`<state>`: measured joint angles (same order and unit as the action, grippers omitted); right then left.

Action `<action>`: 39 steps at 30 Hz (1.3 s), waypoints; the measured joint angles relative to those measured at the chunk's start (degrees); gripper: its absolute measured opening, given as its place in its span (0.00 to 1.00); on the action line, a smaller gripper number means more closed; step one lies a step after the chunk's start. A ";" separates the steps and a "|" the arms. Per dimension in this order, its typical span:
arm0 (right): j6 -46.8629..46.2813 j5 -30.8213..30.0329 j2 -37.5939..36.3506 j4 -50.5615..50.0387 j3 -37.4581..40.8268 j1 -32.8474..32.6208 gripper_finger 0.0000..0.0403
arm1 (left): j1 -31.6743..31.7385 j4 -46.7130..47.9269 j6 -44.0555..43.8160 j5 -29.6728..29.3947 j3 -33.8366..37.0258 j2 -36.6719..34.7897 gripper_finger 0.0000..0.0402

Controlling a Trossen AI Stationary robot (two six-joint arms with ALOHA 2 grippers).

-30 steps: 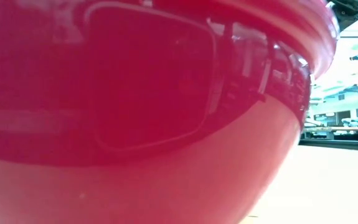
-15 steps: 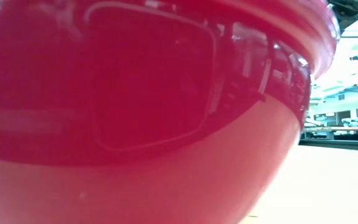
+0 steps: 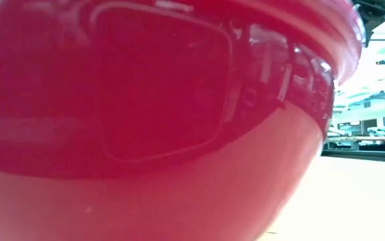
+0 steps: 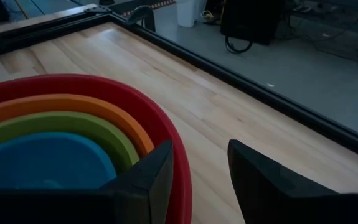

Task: Nest bowls inside each other
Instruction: Stack the pink bowl on top of the blue bowl

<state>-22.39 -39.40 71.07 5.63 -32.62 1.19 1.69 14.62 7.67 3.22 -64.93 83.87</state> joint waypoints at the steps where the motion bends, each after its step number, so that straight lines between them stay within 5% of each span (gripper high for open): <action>1: 0.02 0.00 0.00 -0.14 0.00 0.00 0.40 | -1.40 2.02 -0.32 2.94 0.00 -0.80 0.43; 5: 0.03 0.13 0.00 -0.25 0.00 -0.02 0.40 | -10.09 7.47 -1.92 10.98 0.66 -0.24 0.43; 13: -0.61 2.75 0.00 0.26 0.00 -0.19 0.40 | -19.75 -1.39 -11.43 8.63 2.89 11.63 0.43; 20: -0.61 3.71 0.00 0.58 0.02 -0.44 0.40 | -18.50 -10.26 -17.32 25.32 2.78 17.56 0.43; 32: -0.41 6.54 0.00 0.64 0.02 -0.44 0.40 | -16.17 -15.63 -23.58 28.10 2.69 24.41 0.43; 39: -0.83 7.89 0.00 0.72 0.02 -0.51 0.40 | -17.11 -24.46 -29.61 37.95 2.64 30.66 0.43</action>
<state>-23.22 -31.51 71.07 6.35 -32.60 0.68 -15.42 -9.84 -21.93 41.17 -62.28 114.53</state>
